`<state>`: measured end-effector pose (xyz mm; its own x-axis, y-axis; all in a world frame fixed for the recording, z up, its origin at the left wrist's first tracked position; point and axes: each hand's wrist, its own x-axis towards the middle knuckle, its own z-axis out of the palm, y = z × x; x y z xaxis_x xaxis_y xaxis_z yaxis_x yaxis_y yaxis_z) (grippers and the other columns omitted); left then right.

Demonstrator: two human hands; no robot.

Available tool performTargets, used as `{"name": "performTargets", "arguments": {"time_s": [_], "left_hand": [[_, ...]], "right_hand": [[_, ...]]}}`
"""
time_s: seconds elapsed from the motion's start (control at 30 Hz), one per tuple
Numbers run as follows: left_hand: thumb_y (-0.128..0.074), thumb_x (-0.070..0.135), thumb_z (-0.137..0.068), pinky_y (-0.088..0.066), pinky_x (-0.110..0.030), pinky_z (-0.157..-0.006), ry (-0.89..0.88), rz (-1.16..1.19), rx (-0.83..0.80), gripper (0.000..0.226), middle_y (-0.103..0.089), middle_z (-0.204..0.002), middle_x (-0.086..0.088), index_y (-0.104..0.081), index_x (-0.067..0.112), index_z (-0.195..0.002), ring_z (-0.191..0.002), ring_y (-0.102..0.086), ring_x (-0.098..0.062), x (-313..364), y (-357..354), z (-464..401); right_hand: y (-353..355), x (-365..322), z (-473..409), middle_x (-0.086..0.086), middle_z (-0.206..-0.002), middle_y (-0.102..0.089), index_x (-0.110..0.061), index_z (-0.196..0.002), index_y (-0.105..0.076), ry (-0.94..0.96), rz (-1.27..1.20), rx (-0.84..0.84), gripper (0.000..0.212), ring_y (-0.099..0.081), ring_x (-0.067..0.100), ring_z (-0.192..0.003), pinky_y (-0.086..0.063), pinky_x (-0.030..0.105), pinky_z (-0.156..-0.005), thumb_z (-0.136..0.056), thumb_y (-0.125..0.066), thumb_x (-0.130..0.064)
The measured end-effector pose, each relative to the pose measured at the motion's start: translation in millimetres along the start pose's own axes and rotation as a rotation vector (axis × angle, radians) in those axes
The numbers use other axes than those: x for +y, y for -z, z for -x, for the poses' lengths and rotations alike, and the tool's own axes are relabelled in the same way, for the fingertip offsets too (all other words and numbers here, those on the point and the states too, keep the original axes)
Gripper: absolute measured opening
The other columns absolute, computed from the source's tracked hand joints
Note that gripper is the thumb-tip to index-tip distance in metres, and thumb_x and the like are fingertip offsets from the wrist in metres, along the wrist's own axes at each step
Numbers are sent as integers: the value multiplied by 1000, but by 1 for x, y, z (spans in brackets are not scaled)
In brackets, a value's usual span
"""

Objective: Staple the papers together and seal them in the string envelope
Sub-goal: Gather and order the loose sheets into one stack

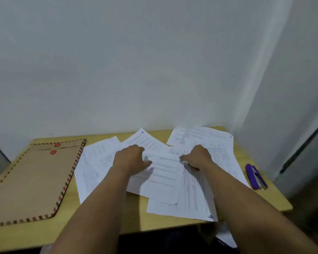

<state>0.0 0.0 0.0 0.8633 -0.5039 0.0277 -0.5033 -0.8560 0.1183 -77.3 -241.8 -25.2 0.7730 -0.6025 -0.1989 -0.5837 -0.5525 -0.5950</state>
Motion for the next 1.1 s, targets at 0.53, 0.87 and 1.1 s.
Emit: {"name": "performTargets", "arguments": {"time_s": [0.53,0.87,1.1], "left_hand": [[-57,50,-94,-46,-39,-102,0,300,120,61,-47,-152,9,-42,32,-150,-139,-45,-17,-3,12,-17],[-64,39,-93,-53,-37,-97,-63,590,371,37,-72,-111,13,-63,34,-130,-108,-65,-8,-18,132,4],[-67,28,-90,-52,-25,-70,-96,631,385,15,-72,-85,10,-74,30,-103,-82,-66,-6,-31,197,31]], "right_hand": [[15,-43,0,4,-73,-50,-11,-71,-55,226,-542,-143,30,-56,16,-67,-57,34,-69,-90,-79,-11],[88,-136,49,6,-95,-75,-3,-108,-75,497,-682,-266,27,-73,17,-86,-61,30,-78,-92,-79,-25],[110,-179,75,10,-109,-80,-17,-106,-81,548,-738,-271,18,-75,23,-93,-58,38,-88,-91,-81,-27]]}}
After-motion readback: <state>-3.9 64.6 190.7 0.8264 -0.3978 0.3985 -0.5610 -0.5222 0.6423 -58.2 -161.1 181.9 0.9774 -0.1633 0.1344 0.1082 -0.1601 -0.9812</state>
